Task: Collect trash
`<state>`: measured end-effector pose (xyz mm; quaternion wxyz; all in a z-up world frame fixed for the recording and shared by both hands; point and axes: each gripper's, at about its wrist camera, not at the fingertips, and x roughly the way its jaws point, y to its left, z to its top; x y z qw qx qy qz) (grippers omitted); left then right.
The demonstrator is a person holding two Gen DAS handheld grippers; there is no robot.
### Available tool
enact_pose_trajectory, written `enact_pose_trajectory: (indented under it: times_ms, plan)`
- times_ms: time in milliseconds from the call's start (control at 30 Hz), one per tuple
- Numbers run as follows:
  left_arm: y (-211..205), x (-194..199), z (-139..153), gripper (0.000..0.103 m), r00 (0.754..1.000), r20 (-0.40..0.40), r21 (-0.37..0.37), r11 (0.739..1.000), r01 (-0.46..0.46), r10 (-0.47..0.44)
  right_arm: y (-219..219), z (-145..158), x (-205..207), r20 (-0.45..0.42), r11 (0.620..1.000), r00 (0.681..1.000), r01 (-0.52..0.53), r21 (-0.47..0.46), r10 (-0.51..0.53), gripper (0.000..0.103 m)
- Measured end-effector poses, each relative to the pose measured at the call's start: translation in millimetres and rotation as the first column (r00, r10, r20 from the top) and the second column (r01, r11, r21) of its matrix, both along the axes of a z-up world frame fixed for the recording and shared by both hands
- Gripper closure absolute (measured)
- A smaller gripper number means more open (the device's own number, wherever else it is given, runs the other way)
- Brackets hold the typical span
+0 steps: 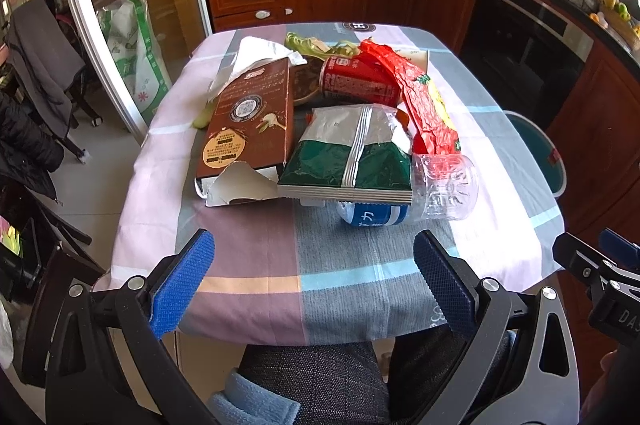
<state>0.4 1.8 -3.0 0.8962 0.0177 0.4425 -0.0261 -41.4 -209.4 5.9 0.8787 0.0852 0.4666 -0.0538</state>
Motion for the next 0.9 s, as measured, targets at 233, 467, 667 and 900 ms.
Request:
enact_pose_trajectory:
  times_ms: [233,467,667,900]
  plan:
    - [-0.5,0.1,-0.9,0.004,1.0,-0.002,-0.001,1.0,0.001,-0.001,-0.7,-0.9,-0.1,-0.003,1.0,1.0,0.001,0.001,-0.001,0.006]
    - [-0.5,0.1,-4.5,0.004,1.0,-0.007,-0.003,1.0,0.005,-0.005,-1.4,-2.6,0.6,-0.006,1.0,1.0,0.001,0.001,-0.001,0.006]
    - [-1.3,1.3,-7.2,0.004,1.0,-0.014,-0.005,1.0,0.008,-0.008,-2.0,-3.6,1.3,-0.008,1.0,1.0,0.001,0.002,-0.001,0.006]
    - [0.8,7.7,-6.2,0.004,0.999,-0.027,-0.028,0.999,0.032,-0.033,-2.0,-5.1,1.3,-0.008,1.0,1.0,0.0,0.004,0.0,0.006]
